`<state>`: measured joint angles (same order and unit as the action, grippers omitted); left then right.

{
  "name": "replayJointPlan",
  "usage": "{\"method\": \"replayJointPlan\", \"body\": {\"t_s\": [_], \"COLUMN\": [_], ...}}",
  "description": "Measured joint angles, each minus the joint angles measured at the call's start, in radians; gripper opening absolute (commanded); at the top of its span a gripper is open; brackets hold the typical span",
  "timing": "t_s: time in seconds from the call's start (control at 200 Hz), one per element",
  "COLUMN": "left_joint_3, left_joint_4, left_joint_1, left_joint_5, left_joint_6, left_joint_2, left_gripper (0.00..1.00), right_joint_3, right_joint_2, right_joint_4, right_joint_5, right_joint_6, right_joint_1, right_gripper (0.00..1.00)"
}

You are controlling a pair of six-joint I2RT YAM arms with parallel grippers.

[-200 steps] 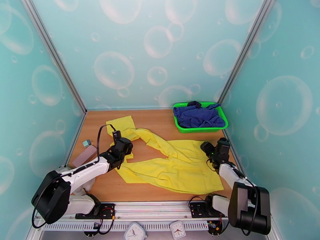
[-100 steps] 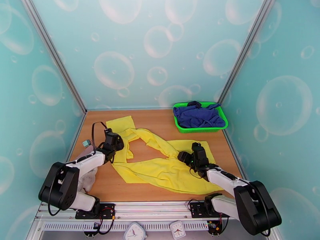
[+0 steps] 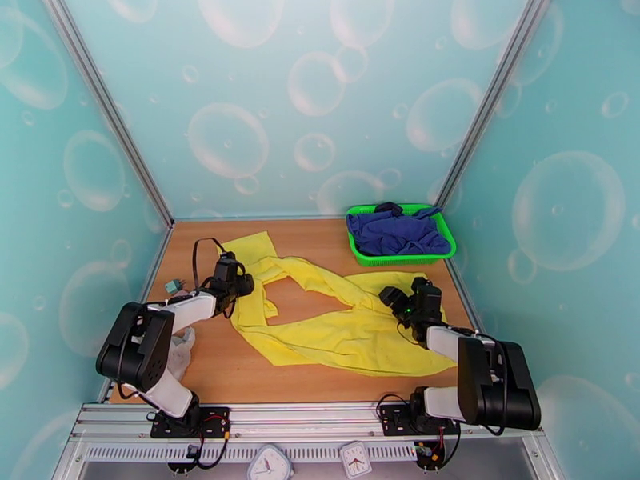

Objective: Fold and stack the trousers

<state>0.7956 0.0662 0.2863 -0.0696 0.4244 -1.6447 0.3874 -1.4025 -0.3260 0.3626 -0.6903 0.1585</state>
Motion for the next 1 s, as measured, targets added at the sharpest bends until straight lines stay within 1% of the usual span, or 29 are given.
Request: {"method": "replayJointPlan", "body": {"t_s": [0.035, 0.065, 0.185, 0.31, 0.42, 0.54, 0.69, 0.76, 0.84, 0.855, 0.89, 0.915, 0.98, 1.0], "left_joint_3": [-0.005, -0.011, -0.047, -0.061, -0.062, -0.058, -0.032, -0.061, -0.172, -0.197, -0.256, -0.295, -0.388, -0.412], "left_joint_4": [0.010, 0.017, 0.016, -0.034, -0.063, -0.066, -0.077, -0.105, -0.123, -0.128, -0.140, -0.150, -0.182, -0.189], "left_joint_1": [0.000, 0.000, 0.000, 0.000, -0.007, -0.030, -0.058, -0.057, -0.057, -0.058, -0.058, -0.058, -0.058, -0.058], "left_joint_5": [0.014, 0.026, 0.048, 0.015, -0.058, -0.154, -0.255, -0.298, -0.323, -0.326, -0.329, -0.332, -0.337, -0.343], "left_joint_6": [0.003, 0.006, 0.014, 0.031, 0.052, 0.064, 0.071, 0.112, 0.195, 0.210, 0.249, 0.280, 0.341, 0.362], "left_joint_2": [0.000, 0.002, 0.044, 0.192, 0.383, 0.584, 0.710, 0.779, 0.876, 0.893, 0.925, 0.940, 0.956, 0.956], "left_gripper": [0.05, 0.00, 0.00, 0.00, 0.00, 0.00, 0.00, 0.00, 0.04, 0.06, 0.15, 0.17, 0.01, 0.00], "right_joint_3": [0.006, 0.009, 0.011, 0.011, 0.001, -0.014, -0.035, -0.051, -0.070, -0.073, -0.079, -0.081, -0.082, -0.082], "right_joint_2": [-0.008, -0.012, -0.014, -0.014, -0.004, 0.015, 0.042, 0.064, 0.092, 0.096, 0.105, 0.110, 0.118, 0.120], "right_joint_4": [-0.003, -0.005, -0.006, -0.005, -0.007, -0.007, -0.006, -0.005, -0.002, 0.000, 0.002, 0.004, 0.012, 0.014], "right_joint_5": [0.002, 0.004, 0.013, 0.021, 0.026, 0.014, 0.010, 0.007, 0.005, 0.003, 0.002, -0.002, -0.013, -0.018], "right_joint_6": [0.003, 0.005, 0.013, 0.029, 0.030, 0.030, 0.030, 0.030, 0.030, 0.030, 0.030, 0.030, 0.030, 0.030], "right_joint_1": [0.002, 0.003, 0.013, 0.054, 0.105, 0.122, 0.140, 0.147, 0.150, 0.150, 0.151, 0.152, 0.154, 0.156], "right_gripper": [0.72, 0.72, 0.72, 0.72, 0.72, 0.72, 0.72, 0.72, 0.72, 0.72, 0.72, 0.72, 0.73, 0.73]}}
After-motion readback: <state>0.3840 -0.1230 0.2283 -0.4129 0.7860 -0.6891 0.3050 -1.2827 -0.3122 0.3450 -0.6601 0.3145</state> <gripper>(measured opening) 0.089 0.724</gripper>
